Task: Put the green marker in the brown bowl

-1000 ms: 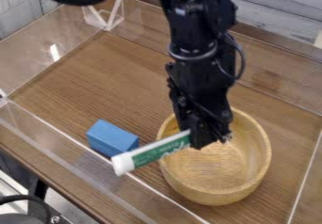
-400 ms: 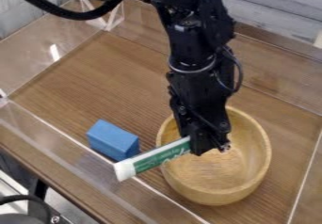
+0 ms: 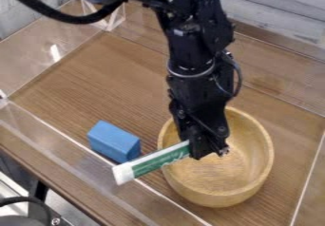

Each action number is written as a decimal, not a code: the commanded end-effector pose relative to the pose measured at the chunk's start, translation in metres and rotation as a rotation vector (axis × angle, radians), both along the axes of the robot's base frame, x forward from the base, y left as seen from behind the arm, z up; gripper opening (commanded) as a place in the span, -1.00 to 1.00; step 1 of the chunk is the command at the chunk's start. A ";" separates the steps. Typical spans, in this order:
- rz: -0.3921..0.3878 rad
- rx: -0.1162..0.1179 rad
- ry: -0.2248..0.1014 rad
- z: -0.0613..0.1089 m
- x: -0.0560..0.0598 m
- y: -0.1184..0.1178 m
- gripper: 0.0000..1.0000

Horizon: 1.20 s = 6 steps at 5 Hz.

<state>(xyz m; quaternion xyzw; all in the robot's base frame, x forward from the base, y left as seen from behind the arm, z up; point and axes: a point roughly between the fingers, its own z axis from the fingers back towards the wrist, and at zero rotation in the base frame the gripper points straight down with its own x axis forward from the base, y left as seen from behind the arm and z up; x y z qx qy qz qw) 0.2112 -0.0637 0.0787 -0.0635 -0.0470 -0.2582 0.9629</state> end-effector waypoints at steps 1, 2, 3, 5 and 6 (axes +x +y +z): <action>0.016 -0.008 -0.023 0.003 0.005 0.002 -1.00; 0.020 -0.006 -0.024 0.001 0.006 0.003 -1.00; 0.025 -0.005 -0.023 -0.001 0.006 0.004 -1.00; 0.027 -0.001 -0.026 -0.003 0.008 0.007 -1.00; 0.030 0.001 -0.027 -0.004 0.008 0.008 -1.00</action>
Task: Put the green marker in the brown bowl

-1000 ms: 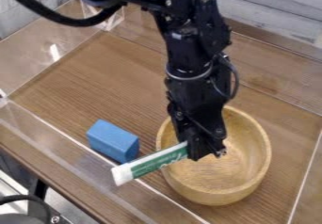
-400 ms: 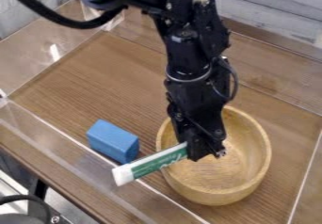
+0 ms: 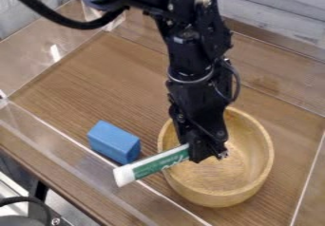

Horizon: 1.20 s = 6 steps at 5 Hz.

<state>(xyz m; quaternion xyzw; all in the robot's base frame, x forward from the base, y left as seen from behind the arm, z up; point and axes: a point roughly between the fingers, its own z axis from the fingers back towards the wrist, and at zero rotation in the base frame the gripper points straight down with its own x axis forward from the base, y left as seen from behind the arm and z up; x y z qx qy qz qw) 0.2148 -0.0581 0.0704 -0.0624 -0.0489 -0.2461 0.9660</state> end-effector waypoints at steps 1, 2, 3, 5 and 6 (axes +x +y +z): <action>0.008 0.004 -0.025 0.004 0.005 0.003 -1.00; 0.012 0.005 -0.025 0.003 0.005 0.004 -1.00; 0.015 0.006 -0.024 0.002 0.005 0.005 -1.00; 0.024 0.010 -0.019 0.002 0.006 0.007 -1.00; 0.029 0.012 -0.014 0.001 0.007 0.007 -1.00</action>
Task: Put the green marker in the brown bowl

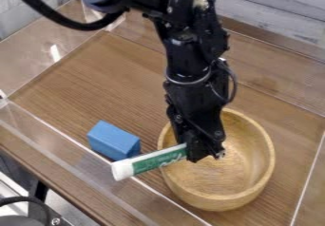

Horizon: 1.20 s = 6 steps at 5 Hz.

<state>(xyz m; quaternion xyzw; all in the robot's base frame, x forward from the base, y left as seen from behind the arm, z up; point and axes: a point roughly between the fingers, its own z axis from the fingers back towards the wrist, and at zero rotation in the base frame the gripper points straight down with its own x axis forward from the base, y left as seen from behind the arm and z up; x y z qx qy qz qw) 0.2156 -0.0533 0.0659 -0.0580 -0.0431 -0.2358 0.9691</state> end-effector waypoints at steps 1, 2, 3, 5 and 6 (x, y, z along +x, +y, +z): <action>0.011 0.006 -0.019 0.006 0.006 0.004 -1.00; 0.014 0.009 -0.014 0.006 0.007 0.005 -1.00; 0.017 0.013 -0.008 0.006 0.008 0.006 -1.00; 0.024 0.017 0.000 0.008 0.009 0.008 -1.00; 0.025 0.018 0.003 0.009 0.009 0.008 -1.00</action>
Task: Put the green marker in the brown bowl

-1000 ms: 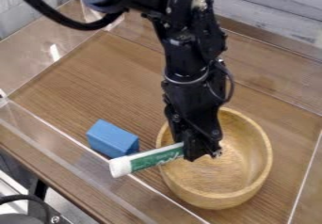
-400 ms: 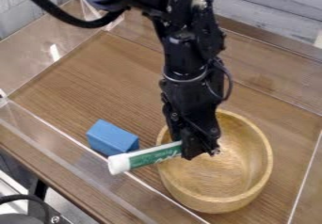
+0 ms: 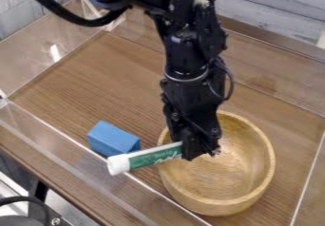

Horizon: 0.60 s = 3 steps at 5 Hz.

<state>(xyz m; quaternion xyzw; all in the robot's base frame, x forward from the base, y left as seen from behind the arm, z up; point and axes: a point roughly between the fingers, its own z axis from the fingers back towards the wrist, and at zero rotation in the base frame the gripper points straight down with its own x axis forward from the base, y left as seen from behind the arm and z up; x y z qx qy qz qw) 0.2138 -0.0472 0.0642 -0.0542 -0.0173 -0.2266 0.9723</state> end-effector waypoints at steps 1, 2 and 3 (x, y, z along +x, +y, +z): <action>0.010 -0.001 -0.044 0.011 0.012 0.002 -1.00; 0.018 -0.019 -0.053 0.012 0.012 0.000 -1.00; 0.026 -0.035 -0.060 0.014 0.012 -0.001 -1.00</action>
